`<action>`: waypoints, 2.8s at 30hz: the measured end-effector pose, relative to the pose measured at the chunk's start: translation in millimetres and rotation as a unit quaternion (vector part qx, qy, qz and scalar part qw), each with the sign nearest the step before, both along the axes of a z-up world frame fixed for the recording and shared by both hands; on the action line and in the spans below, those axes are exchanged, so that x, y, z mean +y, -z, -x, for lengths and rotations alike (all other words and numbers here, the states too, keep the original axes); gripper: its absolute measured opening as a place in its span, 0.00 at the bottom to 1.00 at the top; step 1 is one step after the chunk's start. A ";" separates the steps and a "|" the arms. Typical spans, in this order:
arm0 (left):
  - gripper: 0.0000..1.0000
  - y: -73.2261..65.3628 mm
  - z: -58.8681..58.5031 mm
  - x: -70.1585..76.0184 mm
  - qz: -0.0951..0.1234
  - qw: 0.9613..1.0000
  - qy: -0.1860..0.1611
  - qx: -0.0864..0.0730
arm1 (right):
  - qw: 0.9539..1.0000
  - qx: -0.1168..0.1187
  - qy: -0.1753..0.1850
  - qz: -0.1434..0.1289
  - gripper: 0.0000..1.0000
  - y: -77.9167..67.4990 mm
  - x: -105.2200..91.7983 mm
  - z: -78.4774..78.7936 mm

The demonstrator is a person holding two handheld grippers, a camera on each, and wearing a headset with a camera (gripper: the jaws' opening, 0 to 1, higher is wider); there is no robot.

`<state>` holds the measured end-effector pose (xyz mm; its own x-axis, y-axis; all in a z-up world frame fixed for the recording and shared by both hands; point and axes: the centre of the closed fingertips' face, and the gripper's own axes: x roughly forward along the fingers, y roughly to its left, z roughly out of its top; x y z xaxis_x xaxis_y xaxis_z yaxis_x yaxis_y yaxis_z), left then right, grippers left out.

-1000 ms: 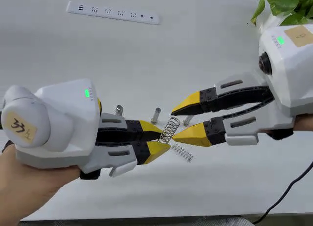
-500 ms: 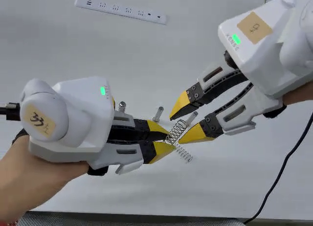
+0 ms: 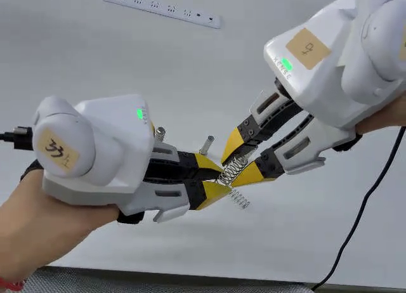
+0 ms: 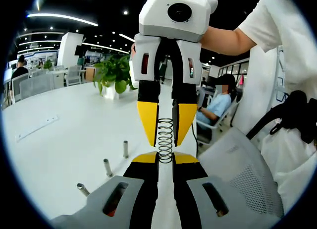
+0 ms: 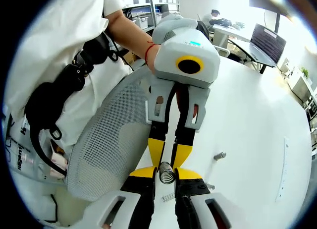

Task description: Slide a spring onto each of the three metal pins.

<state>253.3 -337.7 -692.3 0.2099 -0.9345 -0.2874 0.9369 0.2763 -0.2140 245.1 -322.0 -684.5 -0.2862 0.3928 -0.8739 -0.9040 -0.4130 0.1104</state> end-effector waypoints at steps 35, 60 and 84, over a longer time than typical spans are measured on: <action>0.07 1.7 3.6 1.4 0.002 1.000 0.007 0.000 | 1.000 0.002 -0.010 0.007 0.07 3.2 3.2 4.9; 0.22 10.6 0.4 28.6 -0.005 1.000 -0.028 0.004 | 1.000 -0.011 0.024 -0.007 0.07 -9.7 5.2 -7.4; 0.59 28.7 -27.1 100.0 -0.033 0.994 -0.105 -0.012 | 0.990 -0.070 0.120 0.020 0.07 8.7 -6.7 -73.9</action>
